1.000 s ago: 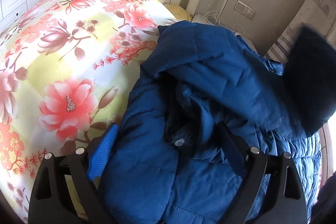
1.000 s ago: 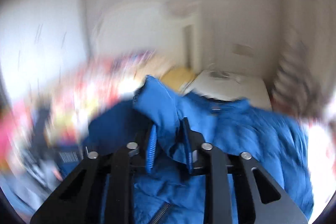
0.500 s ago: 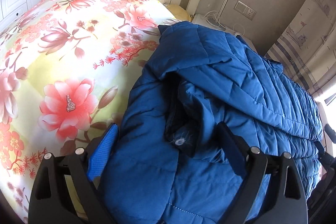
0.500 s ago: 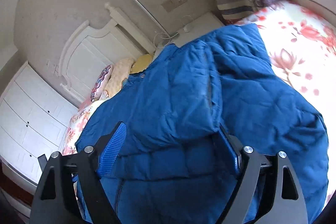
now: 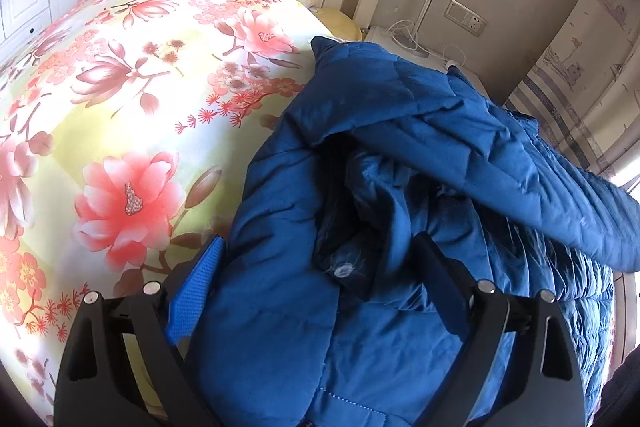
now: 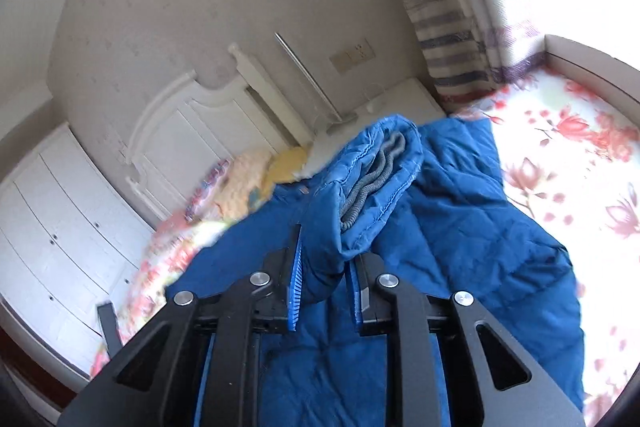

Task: Fold large clothes

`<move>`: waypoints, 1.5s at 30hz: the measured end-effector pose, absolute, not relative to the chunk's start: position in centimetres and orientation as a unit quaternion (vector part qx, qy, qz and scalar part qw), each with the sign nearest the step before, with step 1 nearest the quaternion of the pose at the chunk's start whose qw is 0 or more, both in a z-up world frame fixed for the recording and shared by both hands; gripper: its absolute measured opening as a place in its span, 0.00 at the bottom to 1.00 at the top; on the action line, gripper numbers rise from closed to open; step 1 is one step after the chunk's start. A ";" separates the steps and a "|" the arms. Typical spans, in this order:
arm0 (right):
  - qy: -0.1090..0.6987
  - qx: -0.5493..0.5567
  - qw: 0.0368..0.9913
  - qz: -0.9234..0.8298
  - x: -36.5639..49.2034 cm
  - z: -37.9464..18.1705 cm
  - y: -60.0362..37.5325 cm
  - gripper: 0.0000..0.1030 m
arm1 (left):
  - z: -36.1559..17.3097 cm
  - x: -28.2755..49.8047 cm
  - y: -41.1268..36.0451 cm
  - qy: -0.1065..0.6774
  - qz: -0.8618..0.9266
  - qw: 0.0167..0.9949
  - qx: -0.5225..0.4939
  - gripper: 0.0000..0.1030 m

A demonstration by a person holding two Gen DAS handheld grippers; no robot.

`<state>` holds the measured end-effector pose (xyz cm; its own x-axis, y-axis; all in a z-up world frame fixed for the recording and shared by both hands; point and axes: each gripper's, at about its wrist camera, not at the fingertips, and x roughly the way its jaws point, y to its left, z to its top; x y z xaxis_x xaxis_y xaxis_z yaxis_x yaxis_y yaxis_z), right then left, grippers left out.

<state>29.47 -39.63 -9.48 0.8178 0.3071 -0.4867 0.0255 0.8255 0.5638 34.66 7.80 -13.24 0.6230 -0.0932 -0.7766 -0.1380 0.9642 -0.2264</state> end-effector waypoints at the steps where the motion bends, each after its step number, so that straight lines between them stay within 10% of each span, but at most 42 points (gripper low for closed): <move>1: 0.317 0.288 0.901 0.065 29.8 -10.9 -39.7 0.20 | -13.2 34.6 7.8 0.434 0.013 0.891 -0.132 0.90; 5: 0.379 0.324 0.865 0.057 30.4 -14.8 -39.9 0.21 | -13.2 34.6 7.9 0.434 0.012 0.891 -0.135 0.90; 9: 0.347 0.299 0.889 -0.025 28.3 -11.3 -40.7 0.54 | -13.2 34.6 7.8 0.432 0.015 0.892 -0.131 0.90; 16: 0.268 0.073 0.960 -0.020 29.4 -4.9 -33.4 0.55 | -12.9 34.5 7.4 0.429 0.020 0.895 -0.120 0.90; 29: 0.384 0.012 0.923 -0.025 34.1 -11.9 -31.4 0.71 | -12.6 34.3 7.5 0.426 0.028 0.897 -0.116 0.90; 37: 0.383 -0.003 0.923 -0.033 34.5 -12.4 -31.4 0.71 | -1.0 33.0 -0.4 0.300 -0.029 0.953 0.025 0.98; 45: 0.382 -0.001 0.924 -0.026 34.5 -12.5 -31.4 0.72 | -11.7 42.6 -3.1 0.441 -0.036 0.895 0.059 0.98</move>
